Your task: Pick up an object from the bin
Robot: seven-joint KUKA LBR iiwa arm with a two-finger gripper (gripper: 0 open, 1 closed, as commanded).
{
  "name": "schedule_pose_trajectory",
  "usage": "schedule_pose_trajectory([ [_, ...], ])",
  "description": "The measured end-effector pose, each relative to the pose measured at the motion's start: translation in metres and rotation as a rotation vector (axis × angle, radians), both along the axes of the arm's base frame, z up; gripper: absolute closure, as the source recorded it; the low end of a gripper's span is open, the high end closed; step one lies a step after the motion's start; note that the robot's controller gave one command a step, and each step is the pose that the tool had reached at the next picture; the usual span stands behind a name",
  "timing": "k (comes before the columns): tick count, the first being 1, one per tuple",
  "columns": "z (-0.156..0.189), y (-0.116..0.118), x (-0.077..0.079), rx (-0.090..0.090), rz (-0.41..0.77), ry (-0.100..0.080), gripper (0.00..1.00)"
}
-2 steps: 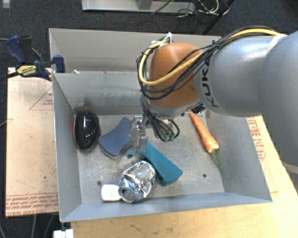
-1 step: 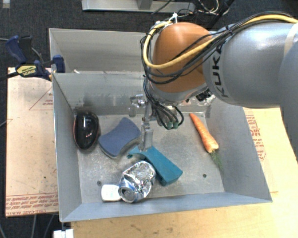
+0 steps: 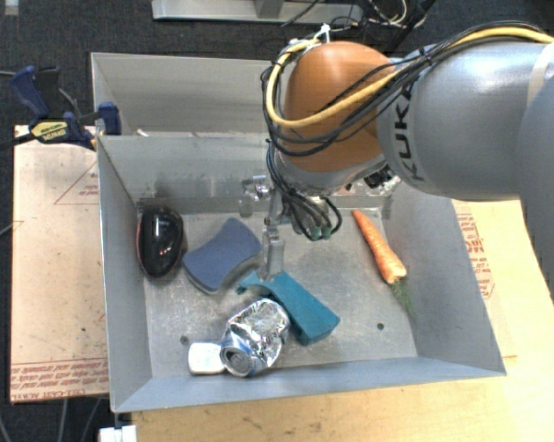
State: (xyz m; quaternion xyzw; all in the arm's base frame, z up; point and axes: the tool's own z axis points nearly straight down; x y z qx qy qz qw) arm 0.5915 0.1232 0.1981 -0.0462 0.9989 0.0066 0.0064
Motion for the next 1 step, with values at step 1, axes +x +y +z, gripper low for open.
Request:
schedule_pose_trajectory([
  [1,-0.0334,-0.0075,0.0034,0.001,0.060,-0.009,0.00],
])
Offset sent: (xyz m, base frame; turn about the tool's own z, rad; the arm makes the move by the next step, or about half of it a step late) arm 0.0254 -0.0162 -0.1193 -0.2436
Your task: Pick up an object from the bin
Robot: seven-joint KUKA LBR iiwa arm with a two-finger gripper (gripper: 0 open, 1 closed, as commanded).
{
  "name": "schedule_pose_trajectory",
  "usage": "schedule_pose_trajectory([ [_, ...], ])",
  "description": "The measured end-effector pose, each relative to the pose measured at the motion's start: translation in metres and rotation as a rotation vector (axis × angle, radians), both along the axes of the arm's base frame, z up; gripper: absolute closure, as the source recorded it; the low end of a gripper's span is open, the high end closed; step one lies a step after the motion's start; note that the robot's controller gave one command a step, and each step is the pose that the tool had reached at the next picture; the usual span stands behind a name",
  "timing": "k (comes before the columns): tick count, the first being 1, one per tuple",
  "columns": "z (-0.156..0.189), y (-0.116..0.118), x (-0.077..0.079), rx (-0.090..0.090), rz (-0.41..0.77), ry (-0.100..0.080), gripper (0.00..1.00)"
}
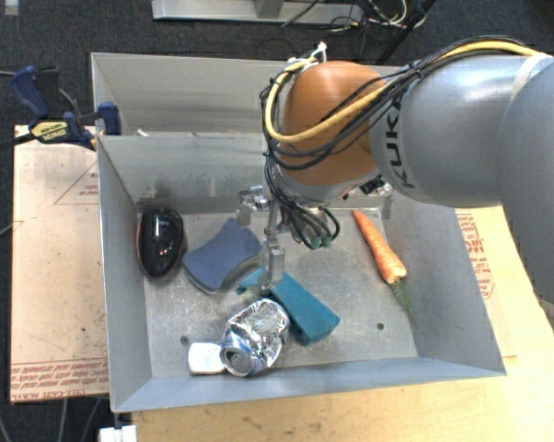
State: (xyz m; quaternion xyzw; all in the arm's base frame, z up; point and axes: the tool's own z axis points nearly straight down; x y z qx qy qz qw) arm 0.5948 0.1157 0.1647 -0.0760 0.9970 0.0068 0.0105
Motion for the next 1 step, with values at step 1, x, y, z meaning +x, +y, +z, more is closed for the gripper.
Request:
schedule_pose_trajectory([
  [1,-0.0600,-0.0054,0.0155,-0.003,0.147,-0.001,0.00],
])
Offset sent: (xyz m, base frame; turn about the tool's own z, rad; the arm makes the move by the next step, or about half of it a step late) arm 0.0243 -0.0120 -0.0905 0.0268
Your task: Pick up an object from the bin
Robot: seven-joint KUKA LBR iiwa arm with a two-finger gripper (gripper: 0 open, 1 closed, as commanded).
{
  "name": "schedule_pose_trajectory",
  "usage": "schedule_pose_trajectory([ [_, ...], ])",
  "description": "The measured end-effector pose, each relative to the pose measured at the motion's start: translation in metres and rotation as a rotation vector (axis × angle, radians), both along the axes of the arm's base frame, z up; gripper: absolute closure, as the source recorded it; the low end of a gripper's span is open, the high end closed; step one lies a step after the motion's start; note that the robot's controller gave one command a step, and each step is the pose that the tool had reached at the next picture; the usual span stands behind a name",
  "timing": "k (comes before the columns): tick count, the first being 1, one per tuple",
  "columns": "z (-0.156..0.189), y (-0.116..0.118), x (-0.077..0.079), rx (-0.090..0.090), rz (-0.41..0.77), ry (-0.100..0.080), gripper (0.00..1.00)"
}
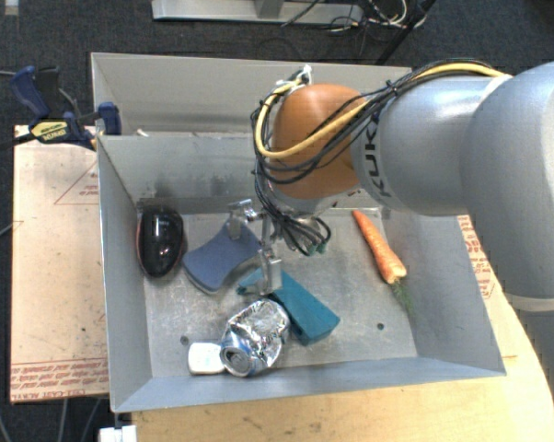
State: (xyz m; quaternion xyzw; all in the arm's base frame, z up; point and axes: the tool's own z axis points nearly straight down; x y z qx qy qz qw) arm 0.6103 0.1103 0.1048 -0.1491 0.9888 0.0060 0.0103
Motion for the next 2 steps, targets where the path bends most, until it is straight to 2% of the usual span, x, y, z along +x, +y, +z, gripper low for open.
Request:
schedule_pose_trajectory([
  [1,-0.0234,-0.0020,0.0144,0.016,-0.174,-0.018,1.00],
  [2,-0.0280,-0.0043,0.0111,0.009,-0.175,-0.007,0.00],
])
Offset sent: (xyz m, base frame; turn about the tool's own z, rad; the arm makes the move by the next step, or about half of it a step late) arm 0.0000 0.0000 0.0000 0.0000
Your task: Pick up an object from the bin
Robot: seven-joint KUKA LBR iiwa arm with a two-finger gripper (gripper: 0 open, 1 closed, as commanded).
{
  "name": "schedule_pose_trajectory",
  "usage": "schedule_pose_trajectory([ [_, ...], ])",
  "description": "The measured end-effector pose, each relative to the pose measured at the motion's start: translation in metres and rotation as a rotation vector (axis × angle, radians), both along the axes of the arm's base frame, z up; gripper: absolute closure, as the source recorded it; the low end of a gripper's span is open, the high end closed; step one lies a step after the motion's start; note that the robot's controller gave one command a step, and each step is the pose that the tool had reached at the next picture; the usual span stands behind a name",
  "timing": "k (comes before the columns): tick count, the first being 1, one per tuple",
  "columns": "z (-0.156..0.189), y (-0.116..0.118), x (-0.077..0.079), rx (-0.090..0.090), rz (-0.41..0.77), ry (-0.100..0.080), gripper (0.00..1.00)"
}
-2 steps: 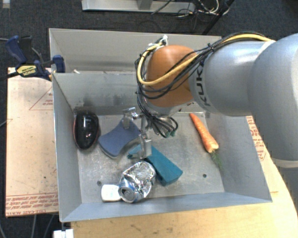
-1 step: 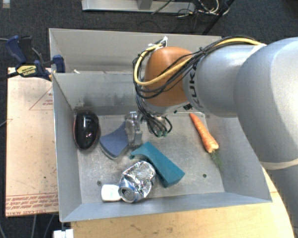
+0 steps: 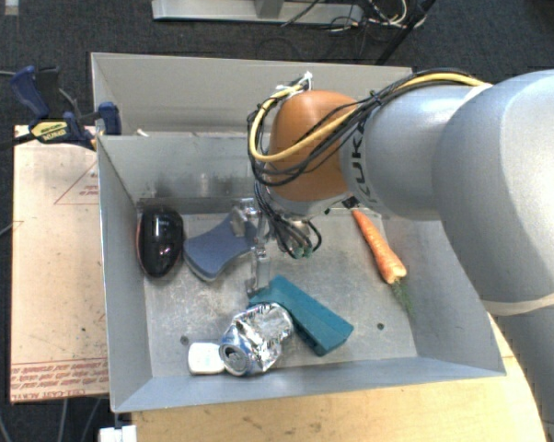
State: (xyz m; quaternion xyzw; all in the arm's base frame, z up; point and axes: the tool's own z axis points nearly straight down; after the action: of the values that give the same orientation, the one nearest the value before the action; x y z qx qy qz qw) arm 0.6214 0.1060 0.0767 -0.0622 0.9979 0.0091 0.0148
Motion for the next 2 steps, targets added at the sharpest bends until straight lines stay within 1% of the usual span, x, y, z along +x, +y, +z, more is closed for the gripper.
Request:
schedule_pose_trajectory([
  [1,0.0019,-0.0004,0.0017,0.001,-0.001,-0.005,1.00],
  [2,0.0019,-0.0004,0.0016,0.001,-0.001,-0.005,1.00],
])
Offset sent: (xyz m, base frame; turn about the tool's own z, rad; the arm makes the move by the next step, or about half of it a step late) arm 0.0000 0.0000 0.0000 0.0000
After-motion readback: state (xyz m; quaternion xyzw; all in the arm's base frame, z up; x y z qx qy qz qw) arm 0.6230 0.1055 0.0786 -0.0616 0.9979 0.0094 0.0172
